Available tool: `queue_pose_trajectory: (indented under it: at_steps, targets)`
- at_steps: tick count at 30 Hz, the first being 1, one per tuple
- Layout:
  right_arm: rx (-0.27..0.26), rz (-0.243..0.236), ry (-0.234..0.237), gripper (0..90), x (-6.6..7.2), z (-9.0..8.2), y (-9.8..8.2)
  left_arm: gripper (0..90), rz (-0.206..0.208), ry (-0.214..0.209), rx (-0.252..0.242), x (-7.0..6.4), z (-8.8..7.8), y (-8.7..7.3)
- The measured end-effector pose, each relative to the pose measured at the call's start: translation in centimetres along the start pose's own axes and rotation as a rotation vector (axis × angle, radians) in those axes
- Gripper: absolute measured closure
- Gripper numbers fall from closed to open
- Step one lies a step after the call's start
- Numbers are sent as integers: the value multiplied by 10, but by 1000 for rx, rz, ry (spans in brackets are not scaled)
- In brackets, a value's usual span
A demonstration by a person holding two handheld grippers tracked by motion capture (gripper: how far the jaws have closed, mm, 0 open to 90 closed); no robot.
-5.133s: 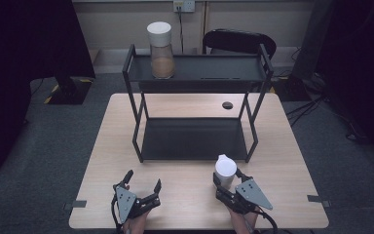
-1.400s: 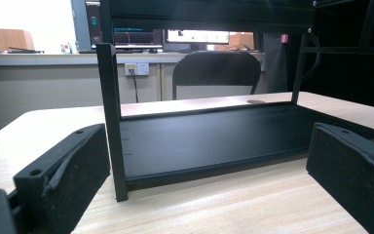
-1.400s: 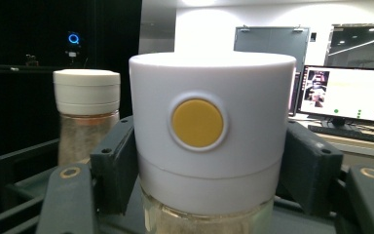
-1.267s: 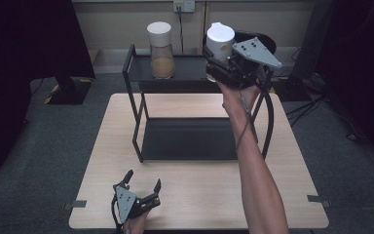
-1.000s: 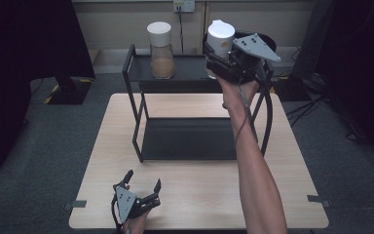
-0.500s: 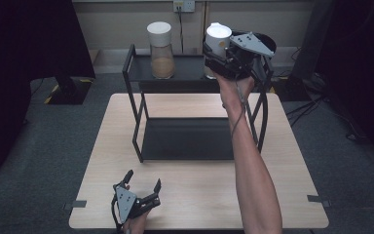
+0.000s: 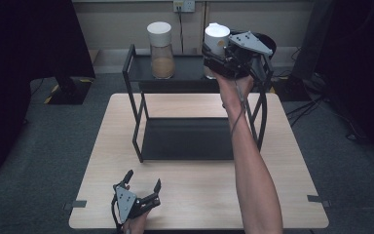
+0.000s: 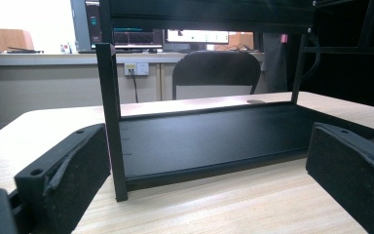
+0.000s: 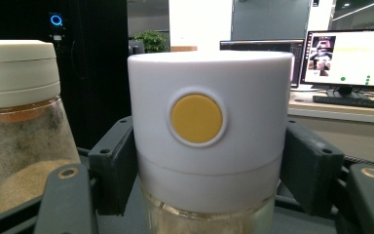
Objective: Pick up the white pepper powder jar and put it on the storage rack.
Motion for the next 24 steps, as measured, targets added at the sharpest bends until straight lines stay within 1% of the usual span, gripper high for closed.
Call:
queue_pose_trajectory:
  at_steps: [3, 5, 6, 7, 8, 9, 10, 11, 13, 14, 15, 16, 18, 20, 22, 24]
  targets:
    - [4, -7, 0, 295, 0, 0, 0, 17, 0, 0, 0, 0, 0, 0]
    - [4, 15, 15, 287, -2, -1, 1, 17, 0, 0, 0, 0, 0, 0]
    - [-3, 28, 18, 266, -4, -1, 1, 16, 0, 0, 0, 0, 0, 0]
    - [-3, 28, 18, 266, -4, -1, 1, 16, 0, 0, 0, 0, 0, 0]
    - [-7, 15, 6, 223, -3, -2, 0, 16, 0, 0, 0, 0, 0, 0]
    - [-7, 15, 6, 223, -3, -2, 0, 16, 0, 0, 0, 0, 0, 0]
    - [-19, 14, 3, 154, -4, -3, -2, 17, -1, 0, -1, 0, 0, 0]
    - [-19, 14, 3, 154, -4, -3, -2, 17, -1, 0, -1, 0, 0, 0]
    - [-31, 15, 8, 87, -6, -5, -4, 17, 0, 0, 0, 0, 0, 0]
    - [-52, 19, 9, 31, -7, -7, -7, 16, 0, 1, 0, 0, 0, 0]
    - [-52, 19, 9, 31, -7, -7, -7, 17, 0, 1, 0, 0, 0, 0]
    - [-63, 22, 4, 12, -8, -9, -8, 17, 0, 1, 0, 0, 0, 0]
    - [-59, 28, 10, 6, -10, -11, -7, 17, 0, 2, 0, 0, 0, 0]
    - [-65, 9, 4, 0, -8, -16, -7, 17, 0, 2, 0, 0, 0, 0]
    - [-69, 3, 2, 0, -7, -17, -7, 16, 0, 2, 1, 0, 0, 0]
    - [-85, -3, 2, 0, -6, -21, -8, 16, 0, 2, -1, 0, 0, 0]
Point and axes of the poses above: each handheld gripper's, and its own axes: z roughly forward along the jaws, y roughly out of its top, x roughly to its left, the point moved 10 cm from there along z, roughly forward along the jaws, and after that the axes turned 9 degrees about z, right-handed, at the moved point
